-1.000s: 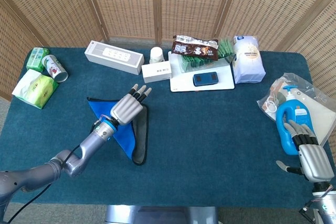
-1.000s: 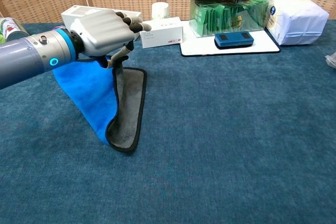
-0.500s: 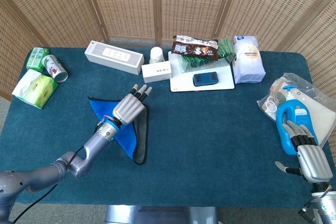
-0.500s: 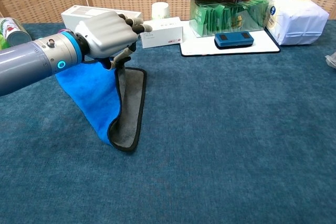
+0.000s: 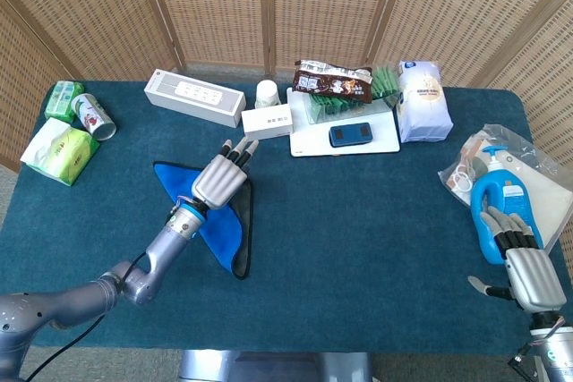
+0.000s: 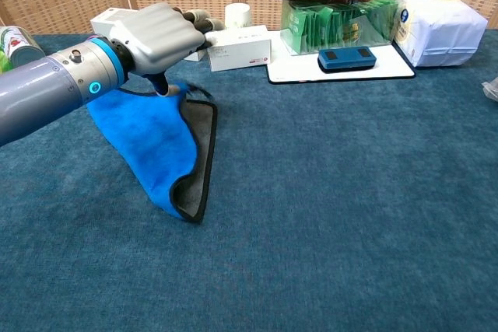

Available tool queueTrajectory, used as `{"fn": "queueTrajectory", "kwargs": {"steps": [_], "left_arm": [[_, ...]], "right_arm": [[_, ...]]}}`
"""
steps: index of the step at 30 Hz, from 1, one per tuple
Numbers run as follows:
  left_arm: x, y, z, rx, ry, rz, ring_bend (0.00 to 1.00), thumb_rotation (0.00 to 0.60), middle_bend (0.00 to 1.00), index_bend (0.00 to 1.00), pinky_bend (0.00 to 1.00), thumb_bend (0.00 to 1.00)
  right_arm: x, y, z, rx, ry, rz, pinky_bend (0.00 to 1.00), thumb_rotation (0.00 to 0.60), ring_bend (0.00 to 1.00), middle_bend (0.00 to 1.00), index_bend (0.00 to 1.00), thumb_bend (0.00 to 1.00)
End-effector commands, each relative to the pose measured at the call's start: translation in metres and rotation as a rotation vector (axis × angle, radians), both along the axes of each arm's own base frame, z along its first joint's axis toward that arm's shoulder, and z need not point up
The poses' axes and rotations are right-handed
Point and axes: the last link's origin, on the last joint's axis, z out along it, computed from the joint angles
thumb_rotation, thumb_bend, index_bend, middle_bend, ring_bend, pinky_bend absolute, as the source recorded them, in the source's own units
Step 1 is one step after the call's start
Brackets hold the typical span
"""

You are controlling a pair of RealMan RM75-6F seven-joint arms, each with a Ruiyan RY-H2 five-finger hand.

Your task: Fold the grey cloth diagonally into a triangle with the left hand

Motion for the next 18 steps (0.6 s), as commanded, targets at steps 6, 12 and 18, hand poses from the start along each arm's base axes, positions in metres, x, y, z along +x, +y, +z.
{"fn": "queueTrajectory", "kwargs": {"steps": [6, 12, 18], "left_arm": [[0.005, -0.002, 0.001, 0.019, -0.017, -0.005, 0.0, 0.6, 0.0, 0.0, 0.25, 0.15], [0.004, -0.004, 0.009, 0.03, -0.059, -0.007, 0.0, 0.6, 0.0, 0.0, 0.25, 0.15], [-0.007, -0.007, 0.026, 0.03, -0.127, 0.005, 0.0, 0.6, 0.0, 0.0, 0.15, 0.08]], "right_arm": [[0.0, 0.0, 0.0, 0.001, -0.003, -0.001, 0.0, 0.6, 0.0, 0.0, 0.0, 0.0], [0.0, 0.001, 0.0, 0.002, -0.003, 0.003, 0.0, 0.6, 0.0, 0.0, 0.0, 0.0], [0.0, 0.001, 0.0, 0.001, -0.003, 0.002, 0.0, 0.6, 0.0, 0.0, 0.0, 0.0]]}}
